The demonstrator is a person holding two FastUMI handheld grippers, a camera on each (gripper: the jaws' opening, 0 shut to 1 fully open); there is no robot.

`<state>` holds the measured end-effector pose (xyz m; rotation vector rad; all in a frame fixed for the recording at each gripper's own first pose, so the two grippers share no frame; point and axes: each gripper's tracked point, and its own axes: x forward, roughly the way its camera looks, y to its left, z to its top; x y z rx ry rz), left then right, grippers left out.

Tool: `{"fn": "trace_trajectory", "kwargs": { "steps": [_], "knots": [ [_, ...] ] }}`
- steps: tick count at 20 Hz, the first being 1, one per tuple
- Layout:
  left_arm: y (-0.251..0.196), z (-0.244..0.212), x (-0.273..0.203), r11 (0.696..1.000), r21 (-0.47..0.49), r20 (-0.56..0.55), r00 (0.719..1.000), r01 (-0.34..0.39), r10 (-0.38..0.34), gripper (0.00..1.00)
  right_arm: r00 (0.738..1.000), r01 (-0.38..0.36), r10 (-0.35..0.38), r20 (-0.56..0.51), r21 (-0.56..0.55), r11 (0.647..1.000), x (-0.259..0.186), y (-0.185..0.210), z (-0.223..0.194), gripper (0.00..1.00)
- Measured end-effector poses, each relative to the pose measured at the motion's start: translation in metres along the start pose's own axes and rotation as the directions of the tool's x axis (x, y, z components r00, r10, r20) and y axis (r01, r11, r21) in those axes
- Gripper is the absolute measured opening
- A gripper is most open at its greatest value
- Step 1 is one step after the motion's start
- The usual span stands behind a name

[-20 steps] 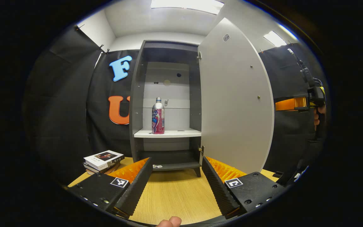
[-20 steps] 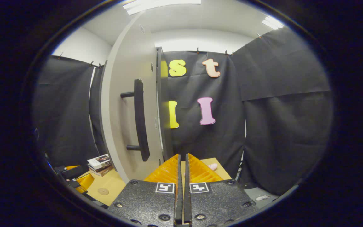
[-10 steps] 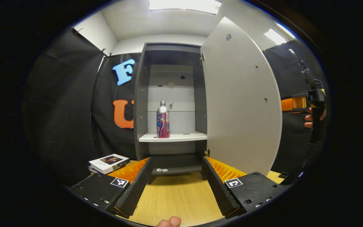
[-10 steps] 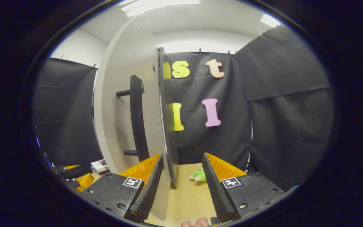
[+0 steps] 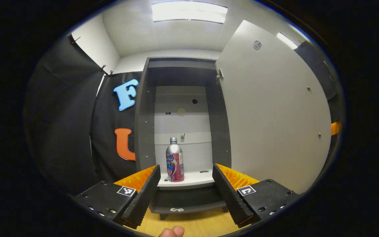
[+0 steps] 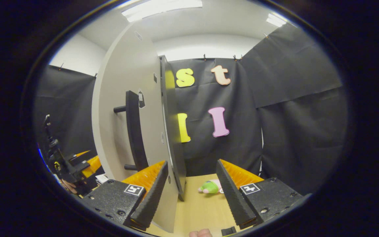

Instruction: Open the cabinet door with the right hand, grasp the bottle in the cabinet with the left hand and place it on the coaster, then close the cabinet door with the right hand.

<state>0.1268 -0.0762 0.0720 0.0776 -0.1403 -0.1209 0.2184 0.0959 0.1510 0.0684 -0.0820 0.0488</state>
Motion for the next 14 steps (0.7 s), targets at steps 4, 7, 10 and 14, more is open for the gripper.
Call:
{"fn": "trace_trajectory", "kwargs": {
  "steps": [4, 7, 10, 14],
  "knots": [
    [0.023, 0.001, 0.067, 0.999, -0.039, -0.020, 0.999, -0.033, 0.032, 0.96, 1.000, 0.022, -0.022, 0.000, -0.012, 1.000, 0.002, 0.000, 0.002, 0.87],
    [0.030, -0.012, 0.104, 0.998, -0.047, -0.046, 0.998, -0.034, 0.032, 1.00, 0.999, 0.047, -0.047, 0.001, -0.012, 0.999, 0.004, -0.005, 0.004, 0.92],
    [0.041, -0.024, 0.133, 0.998, -0.019, -0.055, 0.997, -0.054, 0.053, 0.96, 0.998, 0.068, -0.068, -0.003, -0.016, 0.998, 0.007, -0.006, 0.006, 0.92],
    [0.047, -0.042, 0.161, 0.997, 0.049, -0.094, 0.994, -0.058, 0.062, 0.96, 0.996, 0.083, -0.083, 0.015, -0.024, 0.996, 0.011, -0.003, 0.013, 0.92]
  ]
}}
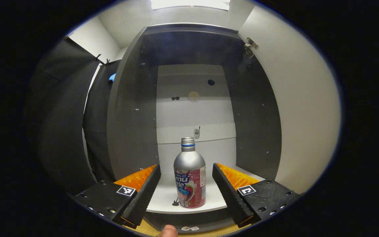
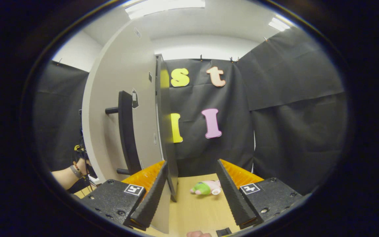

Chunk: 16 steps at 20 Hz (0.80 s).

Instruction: Open the cabinet door with the right hand, grasp the bottle in the cabinet with the left hand and place it on the coaster, then close the cabinet door with the right hand.

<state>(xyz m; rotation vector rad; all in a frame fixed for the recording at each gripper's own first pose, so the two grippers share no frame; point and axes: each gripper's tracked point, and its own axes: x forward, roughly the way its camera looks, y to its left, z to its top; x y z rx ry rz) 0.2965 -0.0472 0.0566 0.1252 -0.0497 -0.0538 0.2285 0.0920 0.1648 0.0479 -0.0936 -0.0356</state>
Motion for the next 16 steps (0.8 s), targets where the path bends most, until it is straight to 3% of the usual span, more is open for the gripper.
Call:
{"fn": "trace_trajectory", "kwargs": {
  "steps": [6, 7, 8, 9, 16],
  "knots": [
    [0.001, -0.013, 0.025, 1.000, -0.014, -0.003, 1.000, -0.007, 0.007, 0.96, 1.000, 0.009, -0.009, 0.006, -0.013, 1.000, 0.005, 0.006, 0.004, 0.92],
    [0.001, -0.014, 0.028, 1.000, -0.015, -0.002, 1.000, -0.009, 0.009, 0.96, 1.000, 0.010, -0.010, 0.004, -0.016, 1.000, 0.005, 0.007, 0.003, 0.87],
    [0.002, -0.016, 0.031, 1.000, -0.018, -0.002, 1.000, -0.010, 0.010, 0.96, 1.000, 0.013, -0.013, 0.002, -0.018, 1.000, 0.007, 0.008, 0.003, 0.92],
    [0.002, -0.018, 0.035, 1.000, -0.019, -0.005, 1.000, -0.011, 0.011, 0.96, 1.000, 0.016, -0.016, 0.001, -0.017, 1.000, 0.009, 0.007, 0.003, 0.87],
    [0.001, -0.027, 0.049, 0.999, -0.034, -0.033, 0.999, -0.003, 0.002, 0.96, 1.000, 0.028, -0.028, -0.009, -0.006, 1.000, 0.015, 0.006, -0.001, 0.92]
  ]
}}
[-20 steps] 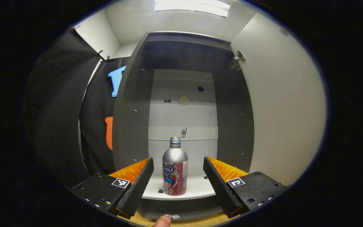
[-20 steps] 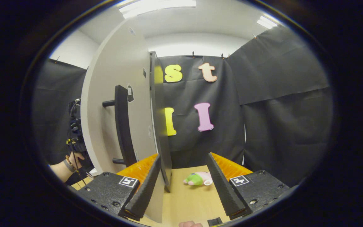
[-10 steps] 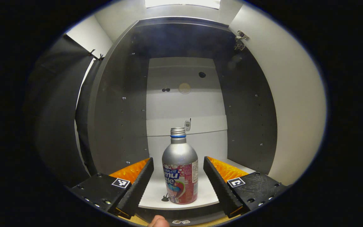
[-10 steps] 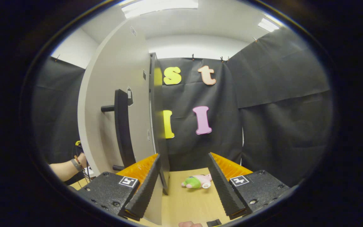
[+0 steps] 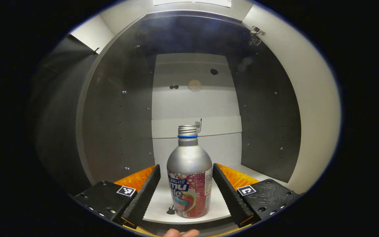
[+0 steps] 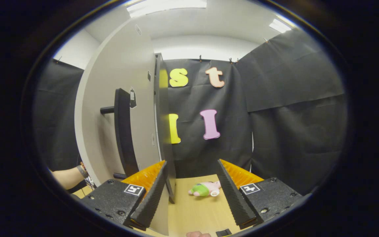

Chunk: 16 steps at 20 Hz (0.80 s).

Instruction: Open the cabinet door with the right hand, grasp the bottle in the cabinet with the left hand and place it on the coaster, then close the cabinet door with the right hand.

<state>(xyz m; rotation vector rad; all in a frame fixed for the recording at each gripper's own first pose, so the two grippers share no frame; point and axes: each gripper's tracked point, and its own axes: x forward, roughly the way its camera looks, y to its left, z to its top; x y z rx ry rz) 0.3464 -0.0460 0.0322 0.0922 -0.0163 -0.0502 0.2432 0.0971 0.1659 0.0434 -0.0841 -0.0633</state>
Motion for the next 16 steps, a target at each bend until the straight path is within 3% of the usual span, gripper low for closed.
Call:
{"fn": "trace_trajectory", "kwargs": {
  "steps": [2, 3, 4, 6, 9, 10, 12, 13, 16],
  "knots": [
    [-0.003, 0.001, -0.001, 1.000, -0.011, 0.004, 1.000, 0.014, -0.013, 1.00, 1.000, 0.003, -0.003, 0.000, 0.002, 1.000, 0.001, 0.000, 0.001, 0.87],
    [-0.003, 0.000, 0.002, 1.000, -0.018, 0.002, 1.000, 0.018, -0.018, 0.92, 1.000, 0.003, -0.003, 0.002, 0.005, 1.000, 0.001, 0.000, 0.001, 0.92],
    [-0.006, 0.002, -0.002, 0.999, -0.027, 0.000, 0.999, 0.034, -0.034, 0.79, 1.000, 0.002, -0.002, 0.001, 0.009, 1.000, 0.002, 0.000, 0.000, 0.87],
    [-0.009, 0.006, -0.007, 0.997, -0.045, 0.015, 0.998, 0.057, -0.057, 0.77, 1.000, 0.003, -0.003, 0.001, 0.011, 1.000, 0.003, 0.000, 0.000, 0.92],
    [-0.006, 0.014, -0.016, 0.997, -0.051, 0.041, 0.998, 0.058, -0.056, 0.76, 1.000, 0.005, -0.005, 0.001, 0.010, 1.000, 0.005, 0.000, 0.000, 0.92],
    [-0.005, 0.016, -0.021, 0.997, -0.055, 0.046, 0.997, 0.060, -0.057, 0.76, 1.000, 0.006, -0.006, 0.001, 0.009, 1.000, 0.004, 0.000, 0.000, 0.87],
    [-0.006, 0.018, -0.040, 0.996, -0.066, 0.055, 0.996, 0.068, -0.064, 0.76, 1.000, 0.007, -0.007, 0.005, 0.004, 1.000, 0.003, 0.000, 0.001, 0.92],
    [-0.006, 0.017, -0.052, 0.995, -0.065, 0.058, 0.996, 0.073, -0.069, 0.76, 1.000, 0.008, -0.008, 0.007, -0.001, 1.000, 0.003, 0.001, 0.002, 0.87],
    [-0.002, 0.008, -0.094, 0.995, -0.058, 0.069, 0.995, 0.078, -0.074, 0.76, 1.000, 0.007, -0.007, 0.009, -0.008, 1.000, 0.004, 0.002, 0.000, 0.92]
  ]
}}
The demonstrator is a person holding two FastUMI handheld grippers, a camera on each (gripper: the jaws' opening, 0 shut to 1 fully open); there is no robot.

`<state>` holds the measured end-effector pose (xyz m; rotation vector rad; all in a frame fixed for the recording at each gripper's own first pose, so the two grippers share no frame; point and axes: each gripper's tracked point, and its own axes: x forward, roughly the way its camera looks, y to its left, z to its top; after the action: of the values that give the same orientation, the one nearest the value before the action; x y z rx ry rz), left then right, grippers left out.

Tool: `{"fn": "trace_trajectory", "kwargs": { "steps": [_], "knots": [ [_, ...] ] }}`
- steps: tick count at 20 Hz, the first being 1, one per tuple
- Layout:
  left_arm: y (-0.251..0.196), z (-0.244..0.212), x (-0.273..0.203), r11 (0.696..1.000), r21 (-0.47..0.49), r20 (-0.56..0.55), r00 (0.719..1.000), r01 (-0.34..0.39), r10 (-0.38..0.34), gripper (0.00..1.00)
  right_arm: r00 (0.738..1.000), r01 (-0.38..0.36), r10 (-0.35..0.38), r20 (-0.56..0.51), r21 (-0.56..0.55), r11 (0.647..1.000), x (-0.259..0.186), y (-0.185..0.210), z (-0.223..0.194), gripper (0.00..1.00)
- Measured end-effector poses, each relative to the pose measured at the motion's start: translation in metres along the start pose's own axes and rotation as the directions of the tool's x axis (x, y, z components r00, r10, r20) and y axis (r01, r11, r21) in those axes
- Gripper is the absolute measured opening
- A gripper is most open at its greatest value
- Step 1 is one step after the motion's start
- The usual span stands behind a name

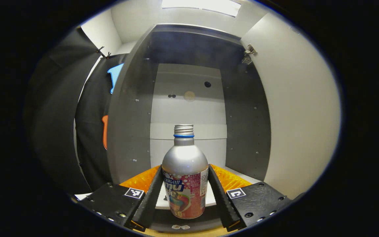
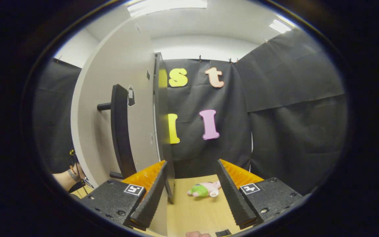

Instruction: Open the cabinet door with the right hand, grasp the bottle in the cabinet with the left hand and place it on the coaster, then close the cabinet door with the right hand.

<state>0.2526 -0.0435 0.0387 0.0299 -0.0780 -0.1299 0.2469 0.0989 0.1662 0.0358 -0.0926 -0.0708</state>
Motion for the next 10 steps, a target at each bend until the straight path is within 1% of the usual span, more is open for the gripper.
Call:
{"fn": "trace_trajectory", "kwargs": {
  "steps": [1, 2, 4, 6, 7, 8, 9, 10],
  "knots": [
    [0.002, -0.005, -0.015, 1.000, -0.013, -0.003, 1.000, 0.000, 0.000, 0.76, 1.000, 0.000, 0.000, 0.003, -0.001, 1.000, -0.001, 0.000, 0.000, 0.87],
    [0.003, -0.010, -0.029, 1.000, -0.030, -0.008, 1.000, -0.002, 0.002, 0.76, 1.000, -0.001, 0.001, 0.003, -0.002, 1.000, -0.001, 0.000, 0.000, 0.92],
    [0.012, -0.024, -0.058, 0.999, -0.041, -0.018, 0.999, -0.028, 0.027, 0.76, 1.000, -0.003, 0.003, 0.001, -0.001, 1.000, -0.001, 0.001, 0.000, 0.92],
    [0.027, -0.040, -0.087, 0.997, -0.025, -0.029, 0.997, -0.071, 0.070, 0.76, 1.000, 0.001, -0.001, 0.000, 0.000, 1.000, -0.001, 0.001, 0.000, 0.92],
    [0.032, -0.048, -0.097, 0.996, -0.013, -0.029, 0.996, -0.086, 0.086, 0.76, 1.000, 0.000, 0.000, 0.001, 0.001, 1.000, -0.002, 0.000, 0.000, 0.87],
    [0.037, -0.054, -0.108, 0.995, 0.002, -0.030, 0.994, -0.102, 0.102, 0.76, 1.000, 0.000, 0.000, -0.001, 0.000, 1.000, -0.002, 0.000, -0.001, 0.92],
    [0.046, -0.065, -0.121, 0.992, 0.023, -0.034, 0.992, -0.123, 0.123, 0.76, 1.000, -0.001, 0.001, -0.002, -0.002, 1.000, -0.001, 0.001, 0.000, 0.87],
    [0.055, -0.074, -0.133, 0.988, 0.043, -0.037, 0.988, -0.147, 0.149, 0.76, 1.000, 0.000, 0.000, -0.001, -0.002, 1.000, -0.002, 0.001, 0.000, 0.87]
  ]
}}
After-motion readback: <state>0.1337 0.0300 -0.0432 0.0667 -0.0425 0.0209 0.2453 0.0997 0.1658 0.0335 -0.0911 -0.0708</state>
